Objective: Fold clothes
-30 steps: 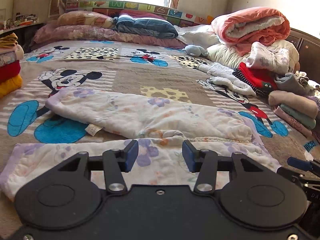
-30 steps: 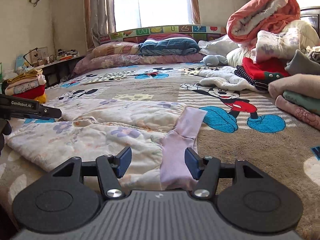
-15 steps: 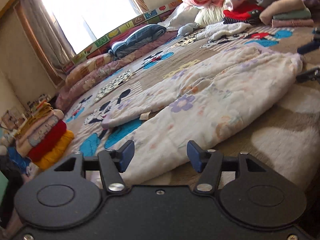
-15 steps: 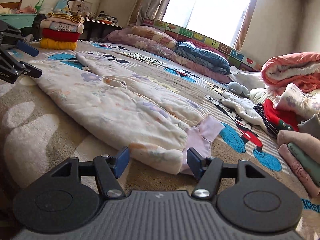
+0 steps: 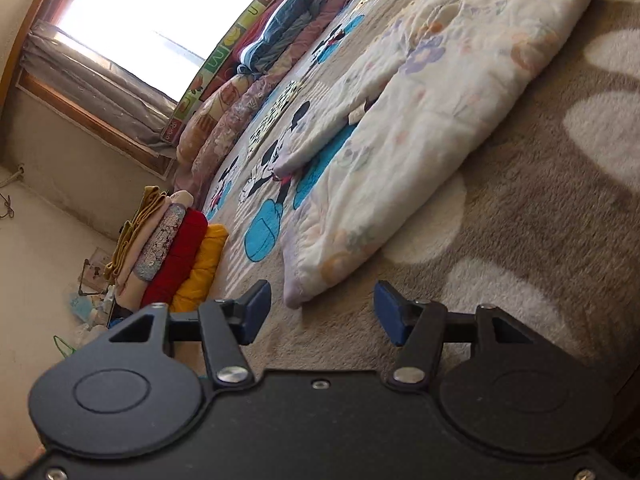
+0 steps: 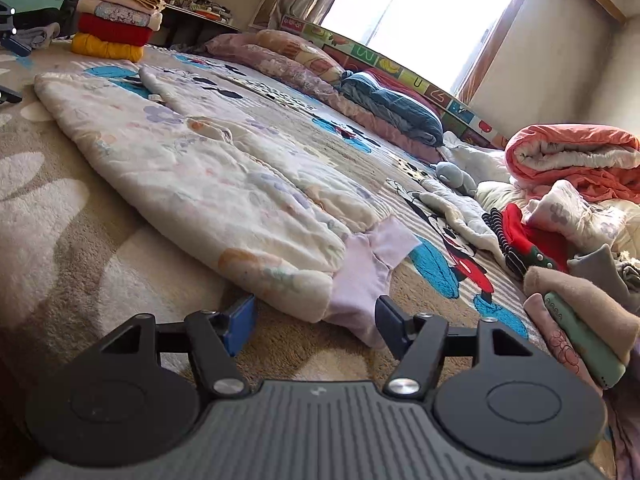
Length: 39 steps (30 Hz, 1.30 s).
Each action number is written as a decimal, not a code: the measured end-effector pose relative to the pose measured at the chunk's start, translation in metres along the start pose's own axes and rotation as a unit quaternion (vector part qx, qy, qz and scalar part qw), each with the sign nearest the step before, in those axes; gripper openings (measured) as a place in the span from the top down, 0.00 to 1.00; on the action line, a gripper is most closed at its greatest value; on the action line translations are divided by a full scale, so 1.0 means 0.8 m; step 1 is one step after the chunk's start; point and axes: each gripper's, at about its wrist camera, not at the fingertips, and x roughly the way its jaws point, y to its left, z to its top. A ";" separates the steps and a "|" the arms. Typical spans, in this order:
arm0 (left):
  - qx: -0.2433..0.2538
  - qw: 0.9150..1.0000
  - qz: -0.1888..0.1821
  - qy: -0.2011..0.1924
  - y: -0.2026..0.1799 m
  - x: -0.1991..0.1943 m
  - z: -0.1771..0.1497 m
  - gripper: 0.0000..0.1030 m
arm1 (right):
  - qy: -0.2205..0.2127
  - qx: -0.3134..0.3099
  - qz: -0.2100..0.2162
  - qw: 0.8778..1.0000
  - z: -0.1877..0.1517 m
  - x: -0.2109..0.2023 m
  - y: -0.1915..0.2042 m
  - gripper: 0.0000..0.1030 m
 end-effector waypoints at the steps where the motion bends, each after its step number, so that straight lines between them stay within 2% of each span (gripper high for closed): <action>1: 0.001 1.000 0.001 -0.003 0.001 0.003 -0.001 0.44 | 0.005 -0.005 -0.005 1.000 -0.003 0.002 -0.001 0.37; 7: 0.024 0.999 0.013 -0.019 0.000 0.025 -0.001 0.44 | 0.003 -0.036 -0.022 0.999 -0.010 0.006 -0.004 0.36; 14: -0.008 0.999 0.010 -0.031 0.012 0.034 -0.001 0.50 | -0.009 -0.064 -0.014 0.998 -0.010 0.016 -0.012 0.39; 15: -0.013 0.999 0.009 -0.032 0.013 0.036 -0.001 0.60 | -0.007 -0.061 -0.006 0.998 -0.009 0.018 -0.014 0.48; 16: -0.017 0.999 0.007 -0.032 0.014 0.037 0.000 0.69 | -0.006 -0.059 0.001 0.998 -0.008 0.019 -0.016 0.52; 17: -0.021 0.999 0.005 -0.031 0.015 0.037 0.000 0.71 | -0.006 -0.058 0.006 0.998 -0.008 0.019 -0.017 0.59; 19: -0.031 0.999 0.003 -0.033 0.016 0.037 0.001 0.75 | -0.008 -0.065 0.009 0.998 -0.007 0.018 -0.015 0.61; 23: -0.055 0.998 0.003 -0.036 0.021 0.034 0.002 0.83 | -0.008 -0.072 0.013 0.997 -0.006 0.017 -0.015 0.74; 24: -0.058 0.998 0.001 -0.036 0.021 0.035 0.003 0.87 | -0.007 -0.071 0.013 0.997 -0.006 0.016 -0.016 0.80; 26: -0.065 0.997 -0.003 -0.035 0.021 0.036 0.004 0.87 | -0.002 -0.062 0.007 0.998 -0.007 0.017 -0.022 0.93; 31: -0.066 0.997 -0.001 -0.032 0.020 0.041 0.005 0.87 | 0.003 -0.067 -0.001 0.998 -0.011 0.019 -0.023 0.92; 32: -0.065 0.997 -0.001 -0.031 0.020 0.042 0.005 0.87 | 0.004 -0.077 -0.007 0.997 -0.013 0.020 -0.019 0.88; 33: -0.064 0.997 -0.001 -0.031 0.020 0.042 0.005 0.87 | 0.001 -0.087 -0.013 0.996 -0.014 0.019 -0.015 0.75; 35: -0.062 0.998 -0.002 -0.032 0.019 0.041 0.004 0.86 | -0.013 -0.104 -0.022 0.994 -0.015 0.015 -0.009 0.60; 37: -0.060 0.998 -0.004 -0.032 0.019 0.041 0.004 0.86 | -0.026 -0.115 -0.019 0.993 -0.015 0.010 -0.005 0.59; 39: -0.064 0.997 -0.010 -0.030 0.020 0.040 0.004 0.86 | -0.018 -0.119 -0.008 0.993 -0.016 0.013 -0.003 0.65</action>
